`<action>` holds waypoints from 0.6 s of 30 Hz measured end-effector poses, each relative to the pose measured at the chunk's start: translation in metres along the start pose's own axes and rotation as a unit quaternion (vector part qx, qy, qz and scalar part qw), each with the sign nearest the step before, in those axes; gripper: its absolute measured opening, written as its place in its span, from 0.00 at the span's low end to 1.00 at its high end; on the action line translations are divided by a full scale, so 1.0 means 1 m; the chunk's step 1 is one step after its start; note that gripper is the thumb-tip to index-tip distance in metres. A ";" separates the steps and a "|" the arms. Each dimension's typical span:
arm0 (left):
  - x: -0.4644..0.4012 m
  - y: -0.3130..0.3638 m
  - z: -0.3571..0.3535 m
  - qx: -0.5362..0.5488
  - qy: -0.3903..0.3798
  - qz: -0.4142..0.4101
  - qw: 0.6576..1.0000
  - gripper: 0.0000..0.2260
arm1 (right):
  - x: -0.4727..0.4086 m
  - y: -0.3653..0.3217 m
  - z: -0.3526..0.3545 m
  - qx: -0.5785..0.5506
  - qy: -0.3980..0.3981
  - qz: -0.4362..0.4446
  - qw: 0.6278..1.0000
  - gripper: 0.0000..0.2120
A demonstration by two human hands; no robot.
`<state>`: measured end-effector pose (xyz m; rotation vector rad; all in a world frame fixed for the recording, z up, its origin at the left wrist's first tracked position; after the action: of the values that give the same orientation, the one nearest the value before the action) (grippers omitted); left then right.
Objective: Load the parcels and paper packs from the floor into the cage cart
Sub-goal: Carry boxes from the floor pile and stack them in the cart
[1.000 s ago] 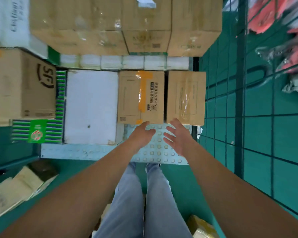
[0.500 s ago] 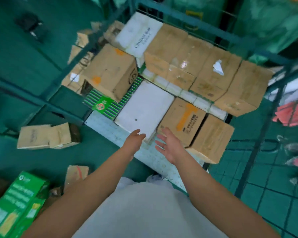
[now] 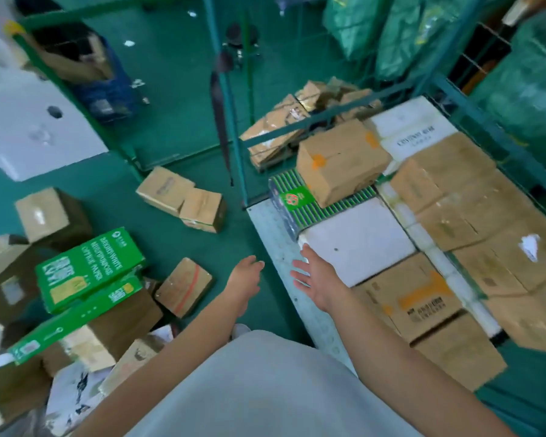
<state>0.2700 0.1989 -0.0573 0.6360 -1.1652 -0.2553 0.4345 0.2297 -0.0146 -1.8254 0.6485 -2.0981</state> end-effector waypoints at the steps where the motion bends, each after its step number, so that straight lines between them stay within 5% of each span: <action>1: -0.004 -0.001 0.019 0.022 0.009 -0.002 1.000 0.20 | 0.003 0.001 -0.019 0.018 -0.008 0.002 1.000 0.24; 18: -0.033 -0.059 0.241 0.308 0.160 0.033 0.937 0.25 | 0.060 0.043 -0.259 0.299 -0.127 0.088 0.942 0.21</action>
<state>0.0457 0.0885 -0.0587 1.1391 -0.9389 0.2825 0.1664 0.2020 -0.0108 -1.5718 0.0805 -1.6540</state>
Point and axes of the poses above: each hand's wrist, its own x-axis away from the middle knuckle, its own z-axis out of the back of the hand, y = z × x, the point moved 2 cm from there along -x, towards the middle knuckle, and after that the axes turned 13 degrees about y, right-handed, at the moved point
